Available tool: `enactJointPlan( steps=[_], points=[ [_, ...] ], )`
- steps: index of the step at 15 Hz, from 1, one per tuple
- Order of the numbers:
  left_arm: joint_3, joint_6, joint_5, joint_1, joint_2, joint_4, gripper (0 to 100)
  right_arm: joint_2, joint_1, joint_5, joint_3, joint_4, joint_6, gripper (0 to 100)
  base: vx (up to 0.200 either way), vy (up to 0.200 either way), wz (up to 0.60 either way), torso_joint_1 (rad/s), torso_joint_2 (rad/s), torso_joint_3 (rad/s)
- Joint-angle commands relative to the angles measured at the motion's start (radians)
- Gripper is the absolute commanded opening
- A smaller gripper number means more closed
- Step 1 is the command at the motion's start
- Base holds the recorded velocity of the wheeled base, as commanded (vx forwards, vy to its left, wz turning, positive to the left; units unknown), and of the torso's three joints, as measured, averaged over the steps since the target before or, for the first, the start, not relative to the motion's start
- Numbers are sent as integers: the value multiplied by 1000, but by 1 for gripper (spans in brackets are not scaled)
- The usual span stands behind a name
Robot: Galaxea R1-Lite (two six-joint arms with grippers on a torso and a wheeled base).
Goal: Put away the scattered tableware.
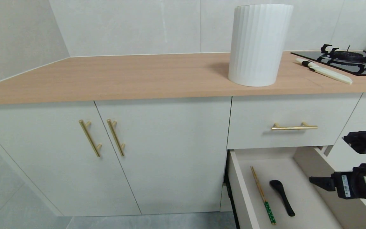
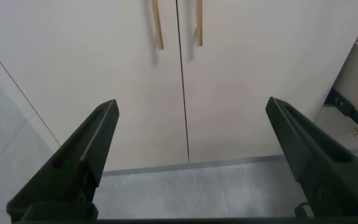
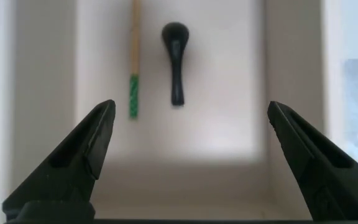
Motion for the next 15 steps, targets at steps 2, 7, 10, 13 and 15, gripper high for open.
enactJointPlan(
  steps=[2,7,10,13,15],
  points=[
    [-1,-2,0,0,0,0,100,-80,6,4,-21,8,1,100,0,0,0,0,0,0],
    [-1,-6,0,0,0,0,100,-80,27,4,-19,17,1,100,-200,0,0,4,3,2],
    [-1,-6,0,0,0,0,100,-83,50,4,-22,62,1,100,-200,0,0,1,4,4],
    [-1,-20,-1,0,0,-2,100,-58,62,4,-19,73,1,100,-200,0,0,2,1,1],
    [-1,-20,-1,0,0,-2,100,-19,62,3,-30,146,-1,100,-100,0,0,-1,4,6]
  ],
)
